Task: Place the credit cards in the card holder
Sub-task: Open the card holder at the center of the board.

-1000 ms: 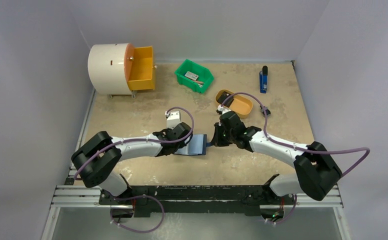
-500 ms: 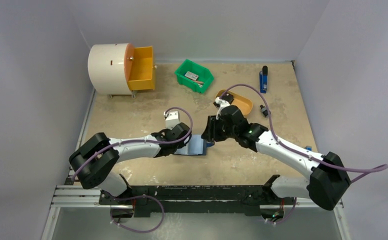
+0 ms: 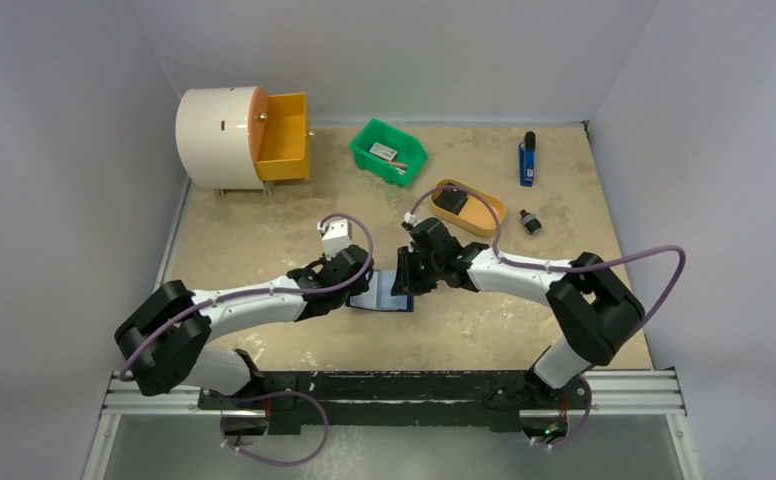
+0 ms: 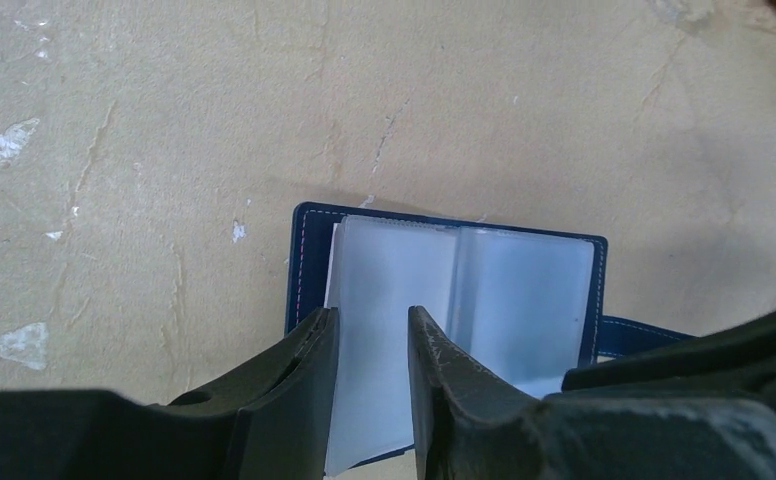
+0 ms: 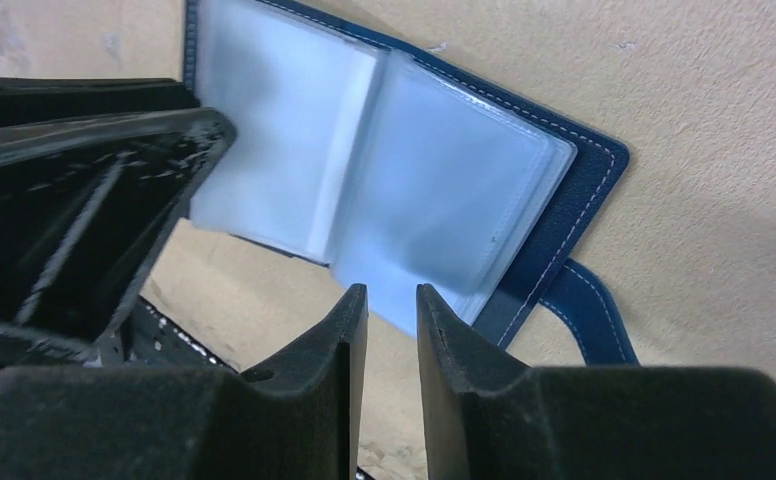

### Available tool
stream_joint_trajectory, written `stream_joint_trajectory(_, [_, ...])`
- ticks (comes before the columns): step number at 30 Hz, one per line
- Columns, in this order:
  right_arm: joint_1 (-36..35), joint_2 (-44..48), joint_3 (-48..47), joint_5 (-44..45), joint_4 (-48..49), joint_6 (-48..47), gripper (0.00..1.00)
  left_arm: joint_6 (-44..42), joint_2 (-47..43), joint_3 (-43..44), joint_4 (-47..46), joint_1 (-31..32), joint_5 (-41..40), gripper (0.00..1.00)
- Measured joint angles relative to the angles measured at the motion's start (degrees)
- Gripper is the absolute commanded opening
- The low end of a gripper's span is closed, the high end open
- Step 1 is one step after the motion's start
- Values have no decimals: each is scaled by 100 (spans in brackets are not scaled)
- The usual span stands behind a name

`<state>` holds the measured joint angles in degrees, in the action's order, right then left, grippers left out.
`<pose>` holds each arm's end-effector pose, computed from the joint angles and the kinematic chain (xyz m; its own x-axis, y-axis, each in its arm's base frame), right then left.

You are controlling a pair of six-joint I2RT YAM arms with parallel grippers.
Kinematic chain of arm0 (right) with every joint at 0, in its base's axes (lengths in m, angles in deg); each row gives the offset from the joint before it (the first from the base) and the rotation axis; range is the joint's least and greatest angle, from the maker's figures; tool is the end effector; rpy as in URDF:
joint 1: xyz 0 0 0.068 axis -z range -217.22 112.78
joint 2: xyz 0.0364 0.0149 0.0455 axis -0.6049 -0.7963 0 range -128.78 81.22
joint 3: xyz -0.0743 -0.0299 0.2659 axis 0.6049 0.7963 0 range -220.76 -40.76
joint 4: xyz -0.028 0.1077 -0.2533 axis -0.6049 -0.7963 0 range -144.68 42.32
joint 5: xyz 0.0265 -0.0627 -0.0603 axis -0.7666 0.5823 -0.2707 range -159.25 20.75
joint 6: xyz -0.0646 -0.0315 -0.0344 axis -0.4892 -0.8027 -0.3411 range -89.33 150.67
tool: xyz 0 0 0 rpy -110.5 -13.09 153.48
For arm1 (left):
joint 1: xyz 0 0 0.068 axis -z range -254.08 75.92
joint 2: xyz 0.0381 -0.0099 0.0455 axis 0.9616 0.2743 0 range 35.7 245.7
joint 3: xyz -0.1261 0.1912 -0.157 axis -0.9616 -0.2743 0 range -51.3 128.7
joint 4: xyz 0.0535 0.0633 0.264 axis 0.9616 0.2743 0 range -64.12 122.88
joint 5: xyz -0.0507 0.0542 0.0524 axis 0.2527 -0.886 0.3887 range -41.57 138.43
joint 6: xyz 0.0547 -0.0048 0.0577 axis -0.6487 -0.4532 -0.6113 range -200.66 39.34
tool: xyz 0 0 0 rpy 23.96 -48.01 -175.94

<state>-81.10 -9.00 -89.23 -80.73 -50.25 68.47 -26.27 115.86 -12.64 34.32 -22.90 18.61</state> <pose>0.2477 0.2573 0.1547 -0.8771 -0.0103 -0.4803 -0.3094 0.7769 0.5484 0.2116 -0.2086 0.1482 -0.6658 -0.2977 -0.6841 -0.1135 0.9467 -0.3015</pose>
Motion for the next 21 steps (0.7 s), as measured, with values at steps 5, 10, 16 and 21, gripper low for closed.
stream_joint_trajectory(5, [0,-236,0,101,15,37,26,-15,-138,-116,-136,0,116,28])
stream_joint_trajectory(10, [7,-352,0,256,20,59,26,-37,-118,-214,-179,0,122,23])
stream_joint_trajectory(16, [13,-393,2,299,107,68,26,-42,28,-415,-275,0,109,21])
stream_joint_trajectory(21, [17,-391,17,299,160,61,26,-42,-9,-479,-258,0,101,24])
